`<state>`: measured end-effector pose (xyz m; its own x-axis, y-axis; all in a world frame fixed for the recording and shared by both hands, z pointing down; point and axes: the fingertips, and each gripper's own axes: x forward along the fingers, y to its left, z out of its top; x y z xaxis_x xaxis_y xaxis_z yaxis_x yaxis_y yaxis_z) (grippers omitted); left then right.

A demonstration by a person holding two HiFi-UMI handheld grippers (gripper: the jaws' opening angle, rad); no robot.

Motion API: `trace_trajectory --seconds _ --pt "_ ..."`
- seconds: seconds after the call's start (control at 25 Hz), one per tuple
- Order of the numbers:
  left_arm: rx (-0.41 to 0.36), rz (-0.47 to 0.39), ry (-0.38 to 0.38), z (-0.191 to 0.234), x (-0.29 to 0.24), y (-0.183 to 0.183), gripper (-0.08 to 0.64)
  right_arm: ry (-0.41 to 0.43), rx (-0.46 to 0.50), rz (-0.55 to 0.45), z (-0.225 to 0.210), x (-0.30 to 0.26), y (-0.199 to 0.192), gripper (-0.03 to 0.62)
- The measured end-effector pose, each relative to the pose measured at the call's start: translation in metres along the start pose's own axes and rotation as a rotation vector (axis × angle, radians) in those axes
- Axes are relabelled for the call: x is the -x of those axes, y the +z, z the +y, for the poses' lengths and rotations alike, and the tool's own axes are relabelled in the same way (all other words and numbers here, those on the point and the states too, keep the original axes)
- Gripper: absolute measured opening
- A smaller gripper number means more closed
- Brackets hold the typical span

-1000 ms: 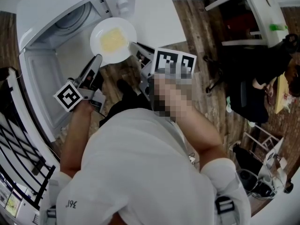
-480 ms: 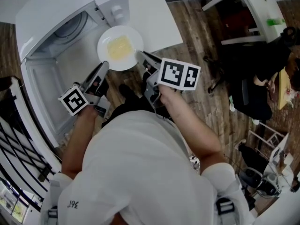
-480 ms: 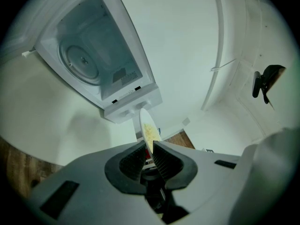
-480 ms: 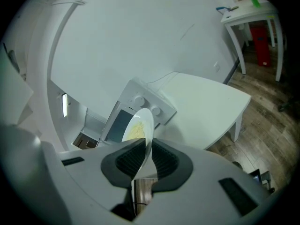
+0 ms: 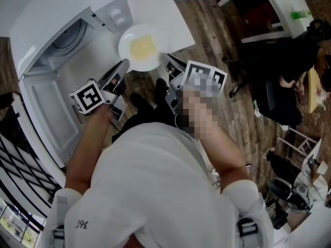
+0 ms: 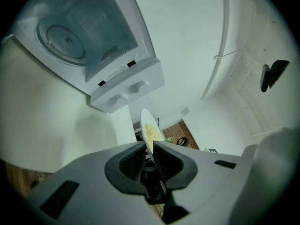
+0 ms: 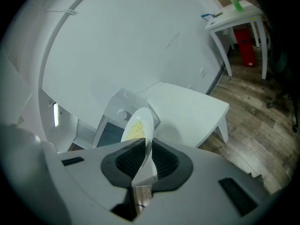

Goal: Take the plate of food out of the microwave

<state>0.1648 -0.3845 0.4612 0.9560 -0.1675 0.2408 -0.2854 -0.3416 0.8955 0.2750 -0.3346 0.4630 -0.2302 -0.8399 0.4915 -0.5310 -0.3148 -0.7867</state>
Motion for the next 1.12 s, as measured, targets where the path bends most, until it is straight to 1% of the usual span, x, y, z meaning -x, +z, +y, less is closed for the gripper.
trace_trajectory --seconds 0.12,0.36,0.44,0.56,0.6,0.84,1.12 --pt "-0.017 0.029 0.028 0.001 -0.012 -0.003 0.054 -0.008 -0.012 -0.024 -0.008 0.007 0.01 0.043" --pt "-0.051 0.071 0.043 -0.004 -0.038 -0.004 0.054 -0.022 -0.034 -0.053 -0.025 0.016 0.029 0.043" --pt "-0.057 0.081 0.028 -0.007 -0.048 -0.005 0.054 -0.028 -0.043 -0.06 -0.031 0.018 0.034 0.043" --pt "-0.076 0.091 -0.045 -0.018 -0.066 -0.005 0.054 -0.041 -0.052 -0.071 -0.042 0.02 0.041 0.043" --pt "-0.081 0.097 -0.054 -0.019 -0.072 -0.006 0.054 -0.047 -0.055 -0.075 -0.045 0.02 0.043 0.043" --pt "-0.093 0.13 -0.048 -0.015 -0.1 -0.007 0.054 -0.075 -0.071 -0.097 -0.067 0.018 0.061 0.043" --pt "-0.103 0.153 -0.043 -0.014 -0.134 0.0 0.054 -0.101 -0.098 -0.126 -0.085 0.014 0.088 0.043"
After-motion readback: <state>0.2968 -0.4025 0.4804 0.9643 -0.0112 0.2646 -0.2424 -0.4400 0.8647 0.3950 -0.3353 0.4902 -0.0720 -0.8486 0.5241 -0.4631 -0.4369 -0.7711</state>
